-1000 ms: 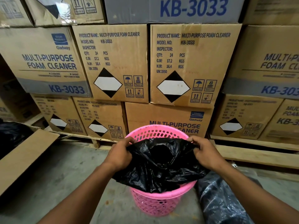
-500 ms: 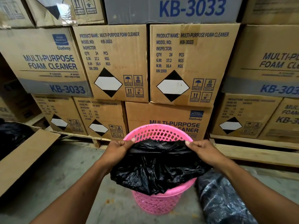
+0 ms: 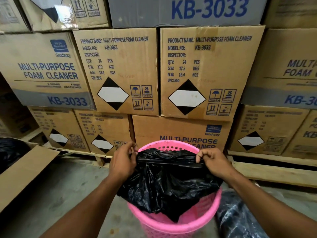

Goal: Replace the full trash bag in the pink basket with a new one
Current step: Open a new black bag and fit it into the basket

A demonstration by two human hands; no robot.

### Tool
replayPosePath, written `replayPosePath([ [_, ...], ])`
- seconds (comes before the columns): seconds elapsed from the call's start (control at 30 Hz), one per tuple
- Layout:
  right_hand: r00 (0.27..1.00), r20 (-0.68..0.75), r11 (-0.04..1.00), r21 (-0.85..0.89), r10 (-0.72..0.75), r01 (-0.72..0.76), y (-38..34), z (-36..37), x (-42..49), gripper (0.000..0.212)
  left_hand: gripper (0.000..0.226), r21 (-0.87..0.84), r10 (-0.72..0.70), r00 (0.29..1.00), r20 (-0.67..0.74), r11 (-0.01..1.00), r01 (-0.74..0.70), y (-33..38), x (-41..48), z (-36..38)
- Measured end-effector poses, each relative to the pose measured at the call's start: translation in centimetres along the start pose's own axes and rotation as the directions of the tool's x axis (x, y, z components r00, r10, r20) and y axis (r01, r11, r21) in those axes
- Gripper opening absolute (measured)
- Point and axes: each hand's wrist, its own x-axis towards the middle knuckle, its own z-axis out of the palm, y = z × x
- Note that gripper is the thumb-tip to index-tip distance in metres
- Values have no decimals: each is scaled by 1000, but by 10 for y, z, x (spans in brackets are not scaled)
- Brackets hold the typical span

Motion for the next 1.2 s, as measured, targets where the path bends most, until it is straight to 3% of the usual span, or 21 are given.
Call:
replayPosePath([
  [0.1,1000,-29,999,-51,4,-5,11,3,9,40,31,4,72,997,-19,997,-72,-11,16,2],
  [0.2,997,-71,994,-111,-31,23,17,-1,27,28,16,-16,113,991,72,994,-112,-20,33,6],
  [0.27,996,-57,975,-217,-65,51,21,-3,42,24,20,71,156,979,130,984,-166,-27,41,12],
  [0.47,995,105,902,-430,-3,48,32,10,67,59,51,313,155,963,221,924,-221,-39,55,34],
  [0.63,986,106,885,-461,128,-65,42,20,86,67,58,374,101,954,283,904,-207,-39,74,41],
  [0.73,973,124,896,-426,195,-125,46,23,95,69,60,280,-10,939,344,956,-92,-41,79,47],
  [0.83,964,109,917,-349,243,-192,51,24,98,50,59,271,-101,906,410,962,-16,-43,83,51],
  [0.9,960,95,925,-310,262,-222,52,25,95,39,62,240,-99,901,421,971,-5,-45,82,50],
  [1.0,938,119,929,-223,325,-294,53,22,91,49,66,142,-48,911,409,990,-12,-49,72,46],
  [1.13,892,199,912,-30,406,-408,57,2,73,17,72,-2,-54,916,397,998,60,-57,47,36],
  [1.2,889,244,899,112,389,-424,61,-5,56,12,77,-28,-52,930,364,997,67,-61,34,28],
])
